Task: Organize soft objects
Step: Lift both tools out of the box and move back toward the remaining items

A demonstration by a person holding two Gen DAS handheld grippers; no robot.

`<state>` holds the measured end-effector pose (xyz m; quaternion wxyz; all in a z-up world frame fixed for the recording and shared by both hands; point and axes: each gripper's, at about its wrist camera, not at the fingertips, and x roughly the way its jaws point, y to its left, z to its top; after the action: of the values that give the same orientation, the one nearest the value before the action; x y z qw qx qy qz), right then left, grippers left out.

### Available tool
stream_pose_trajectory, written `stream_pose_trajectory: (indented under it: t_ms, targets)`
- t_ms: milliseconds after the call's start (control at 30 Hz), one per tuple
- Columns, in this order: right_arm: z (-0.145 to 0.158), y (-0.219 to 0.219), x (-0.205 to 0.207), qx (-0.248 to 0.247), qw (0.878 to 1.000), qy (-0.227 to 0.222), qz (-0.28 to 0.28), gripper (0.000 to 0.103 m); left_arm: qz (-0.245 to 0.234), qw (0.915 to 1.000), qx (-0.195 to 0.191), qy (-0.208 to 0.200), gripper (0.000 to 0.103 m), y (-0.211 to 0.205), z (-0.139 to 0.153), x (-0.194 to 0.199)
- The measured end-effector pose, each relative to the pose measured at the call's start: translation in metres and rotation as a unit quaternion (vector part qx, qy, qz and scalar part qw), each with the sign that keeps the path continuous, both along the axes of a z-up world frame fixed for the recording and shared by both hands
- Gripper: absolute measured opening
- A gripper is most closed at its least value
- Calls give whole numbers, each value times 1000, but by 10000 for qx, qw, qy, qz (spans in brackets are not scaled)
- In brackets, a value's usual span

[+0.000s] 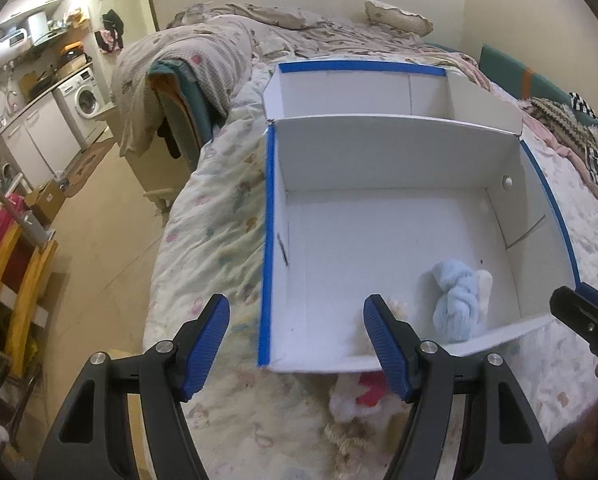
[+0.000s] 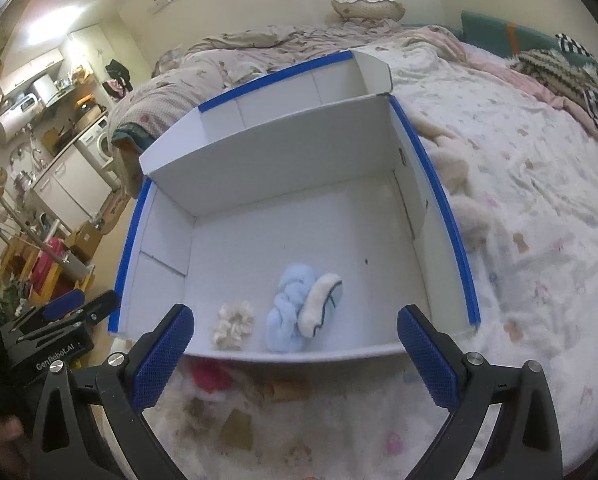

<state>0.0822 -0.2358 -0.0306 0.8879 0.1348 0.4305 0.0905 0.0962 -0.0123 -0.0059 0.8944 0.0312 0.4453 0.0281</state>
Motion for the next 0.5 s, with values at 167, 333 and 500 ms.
stream_pose_trajectory:
  t_ms: [167,333,500]
  targets:
    - [0,3,-16,-59,10000,-14,76,103,87,9999,-96,41,67,11,-1,-18]
    - [0,5,-26,-89,9998,-5,172,103,88,9998,-160,117,67,12,-4,-32]
    - [-2,4,-36,105,9994,93,318,103,145,9996,-133,178,67,16,-5,-41]
